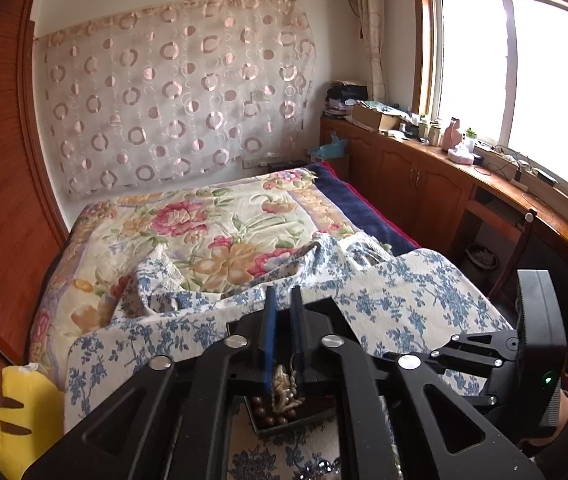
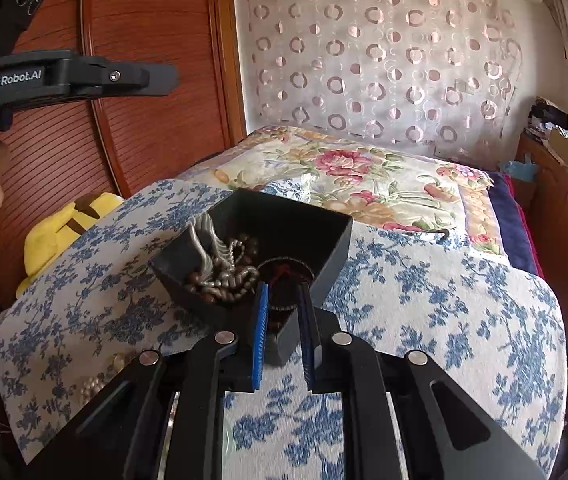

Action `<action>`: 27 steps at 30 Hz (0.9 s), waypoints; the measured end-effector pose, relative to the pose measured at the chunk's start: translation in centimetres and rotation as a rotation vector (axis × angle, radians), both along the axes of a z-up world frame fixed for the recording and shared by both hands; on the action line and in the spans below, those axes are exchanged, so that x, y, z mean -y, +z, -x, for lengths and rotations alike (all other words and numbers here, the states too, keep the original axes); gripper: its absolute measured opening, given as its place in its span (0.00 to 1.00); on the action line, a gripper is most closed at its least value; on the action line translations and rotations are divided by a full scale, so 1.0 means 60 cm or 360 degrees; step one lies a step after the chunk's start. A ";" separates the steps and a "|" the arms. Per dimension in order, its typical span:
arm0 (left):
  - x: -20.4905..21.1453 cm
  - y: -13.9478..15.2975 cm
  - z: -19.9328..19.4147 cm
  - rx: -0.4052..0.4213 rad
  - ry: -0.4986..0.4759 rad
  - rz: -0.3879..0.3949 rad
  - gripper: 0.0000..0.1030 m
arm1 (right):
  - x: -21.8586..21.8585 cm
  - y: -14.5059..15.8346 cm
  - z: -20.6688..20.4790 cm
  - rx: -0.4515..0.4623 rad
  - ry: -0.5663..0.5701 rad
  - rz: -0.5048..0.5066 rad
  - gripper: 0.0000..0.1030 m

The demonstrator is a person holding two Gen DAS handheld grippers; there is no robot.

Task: Organize jewelry
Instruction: 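Lower the pearl necklace into the black box and open the left tool, then grasp the green jade bangle with the right tool while the left tool reaches the purple-flower hair comb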

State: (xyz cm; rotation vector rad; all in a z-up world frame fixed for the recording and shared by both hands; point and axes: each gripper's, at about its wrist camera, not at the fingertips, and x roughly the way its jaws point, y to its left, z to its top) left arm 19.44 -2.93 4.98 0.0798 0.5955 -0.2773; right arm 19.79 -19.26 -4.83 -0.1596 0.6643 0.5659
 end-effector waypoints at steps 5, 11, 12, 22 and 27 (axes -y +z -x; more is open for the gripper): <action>-0.002 -0.025 0.030 -0.0013 -0.0020 -0.0013 0.30 | 0.019 -0.003 0.035 0.0005 -0.0019 -0.0012 0.16; 0.000 -0.066 0.067 -0.0053 -0.0046 -0.0047 0.42 | 0.018 -0.017 0.068 -0.0017 0.0011 0.0026 0.17; 0.000 -0.074 0.074 -0.0066 -0.0050 -0.0042 0.42 | 0.016 -0.022 0.072 -0.0025 0.0017 0.0045 0.17; -0.003 -0.147 0.106 -0.0198 -0.0076 -0.0047 0.68 | 0.009 -0.068 0.085 -0.0137 0.0066 0.0094 0.18; -0.005 -0.185 0.113 -0.0281 -0.0077 -0.0044 0.68 | 0.007 -0.081 0.088 -0.0198 0.0106 0.0102 0.18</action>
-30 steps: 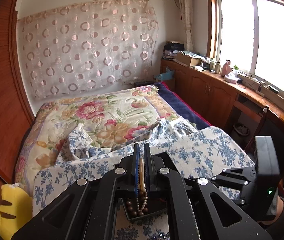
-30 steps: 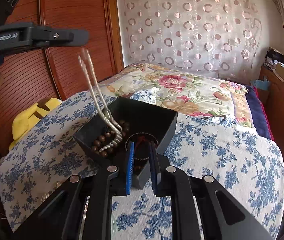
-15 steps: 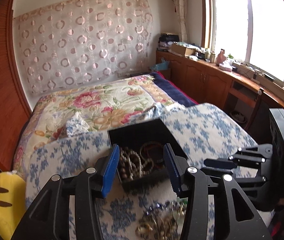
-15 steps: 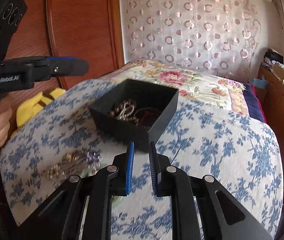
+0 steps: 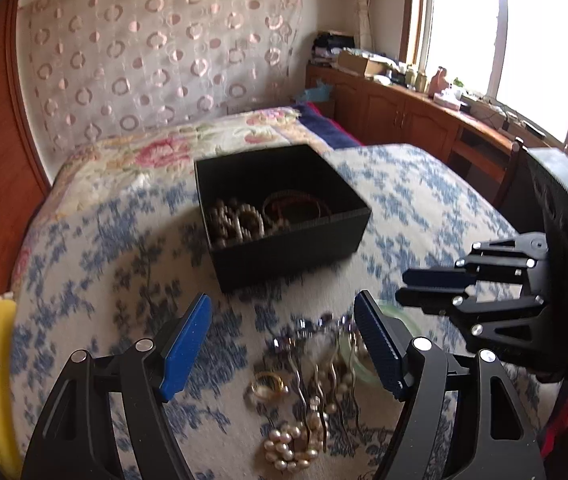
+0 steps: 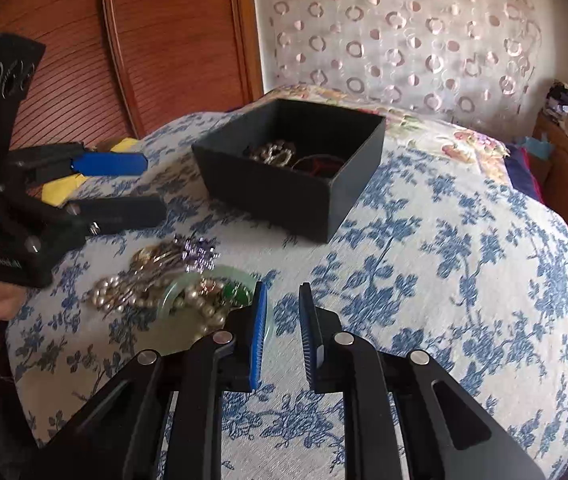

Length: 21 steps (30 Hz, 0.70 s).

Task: Organize jewelry
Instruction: 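Grasp the green jade bangle with the right tool while the left tool reaches the purple-flower hair comb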

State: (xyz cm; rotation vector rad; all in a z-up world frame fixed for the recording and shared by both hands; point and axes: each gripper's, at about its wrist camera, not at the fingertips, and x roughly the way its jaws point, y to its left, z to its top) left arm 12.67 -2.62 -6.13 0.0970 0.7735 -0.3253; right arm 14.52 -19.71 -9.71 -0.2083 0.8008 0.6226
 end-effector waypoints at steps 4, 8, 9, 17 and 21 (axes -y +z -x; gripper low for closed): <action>-0.001 -0.023 0.003 -0.0056 0.0002 0.0004 0.77 | -0.005 -0.007 0.003 -0.0038 0.0043 0.0006 0.18; 0.001 -0.035 0.007 -0.0084 -0.0006 0.0014 0.78 | -0.014 -0.014 0.004 -0.0050 0.0077 0.0060 0.17; 0.003 -0.037 0.007 -0.0093 -0.0009 0.0020 0.78 | -0.015 -0.017 0.005 -0.0046 0.0076 0.0080 0.15; 0.010 -0.051 -0.002 -0.0174 -0.0033 0.0079 0.78 | -0.004 -0.019 0.005 -0.0018 0.0045 0.0112 0.08; 0.013 -0.056 -0.012 -0.0213 -0.0038 0.0111 0.78 | -0.004 -0.021 0.004 -0.0002 0.0032 0.0139 0.08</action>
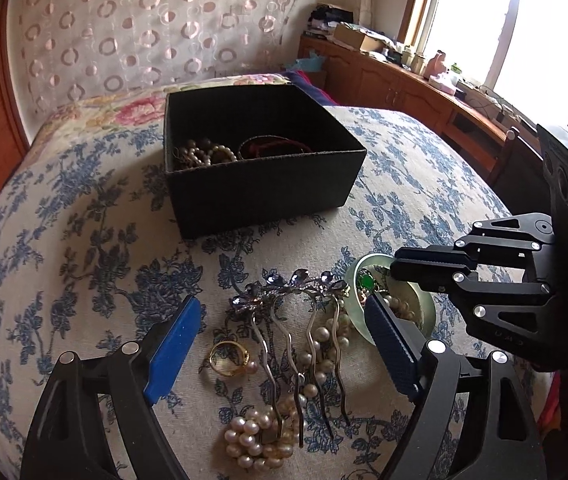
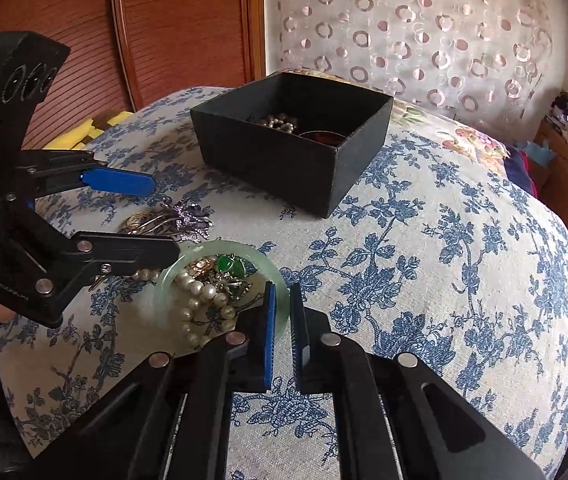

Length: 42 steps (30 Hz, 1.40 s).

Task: Organize jewelry
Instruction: 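Grasp the green jade bangle with the right tool while the left tool reaches the purple-flower hair comb, then carry the jade bangle toward the box with the right tool while the left tool lifts the hair comb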

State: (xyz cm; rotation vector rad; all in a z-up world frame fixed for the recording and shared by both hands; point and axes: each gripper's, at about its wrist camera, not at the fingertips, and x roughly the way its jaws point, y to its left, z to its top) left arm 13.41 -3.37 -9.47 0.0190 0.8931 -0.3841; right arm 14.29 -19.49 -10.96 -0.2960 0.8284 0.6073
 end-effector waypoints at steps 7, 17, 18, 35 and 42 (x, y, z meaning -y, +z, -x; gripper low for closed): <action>0.002 -0.001 -0.005 -0.0022 -0.0012 -0.0020 0.78 | 0.006 0.000 -0.001 0.0078 -0.0061 0.0102 0.08; 0.028 -0.010 -0.001 -0.0023 -0.0081 -0.0118 0.78 | 0.041 0.001 -0.019 0.0083 -0.0170 0.0106 0.08; 0.029 -0.010 -0.002 -0.0017 -0.0082 -0.0131 0.77 | 0.042 0.001 -0.019 0.0083 -0.0171 0.0105 0.08; 0.005 -0.008 -0.017 -0.0028 -0.0019 -0.0116 0.62 | 0.045 0.000 -0.022 0.0074 -0.0180 0.0090 0.08; 0.012 -0.006 -0.021 -0.0010 0.0000 -0.0130 0.58 | 0.046 -0.002 -0.023 0.0058 -0.0177 0.0079 0.08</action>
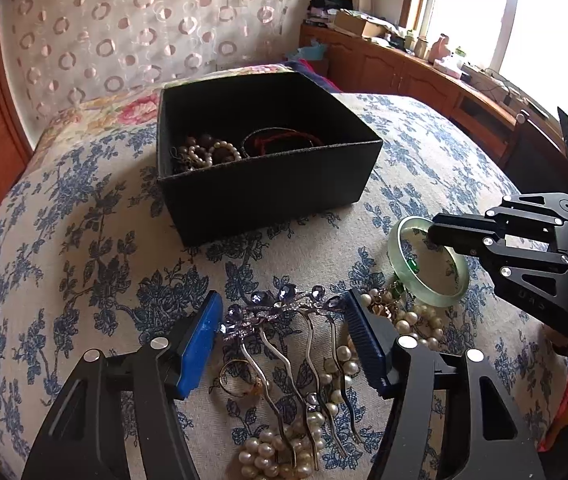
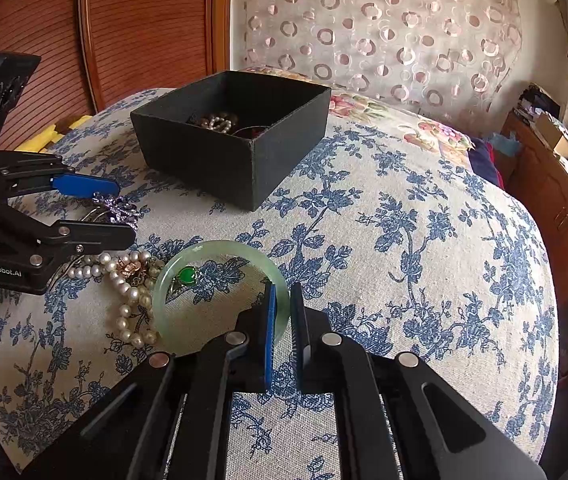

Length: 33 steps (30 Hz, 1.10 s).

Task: Organize jewelry
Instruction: 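Carry the jade bangle toward the box with the right tool while the left tool lifts the hair comb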

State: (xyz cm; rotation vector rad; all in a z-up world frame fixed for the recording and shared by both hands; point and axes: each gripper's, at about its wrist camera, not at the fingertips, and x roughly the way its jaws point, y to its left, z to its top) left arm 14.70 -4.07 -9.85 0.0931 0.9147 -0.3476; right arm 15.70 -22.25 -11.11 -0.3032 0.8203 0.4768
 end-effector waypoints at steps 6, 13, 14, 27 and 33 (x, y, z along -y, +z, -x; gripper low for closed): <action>-0.014 0.015 0.019 0.0065 0.0051 0.0035 0.58 | 0.000 0.000 -0.001 -0.0001 0.0000 -0.0001 0.09; -0.016 0.045 0.047 0.0171 0.0074 0.0073 0.58 | 0.003 0.000 -0.004 -0.0017 0.0003 -0.0023 0.09; -0.016 0.048 0.047 0.0177 0.0072 0.0076 0.58 | 0.004 0.000 -0.006 -0.0023 0.0004 -0.0031 0.09; -0.030 0.076 0.056 0.0265 0.0118 0.0149 0.58 | -0.008 0.010 0.000 0.0032 0.0066 -0.0038 0.08; -0.043 0.095 0.057 0.0321 0.0146 0.0178 0.57 | -0.010 0.041 0.013 0.0133 0.0065 -0.0081 0.08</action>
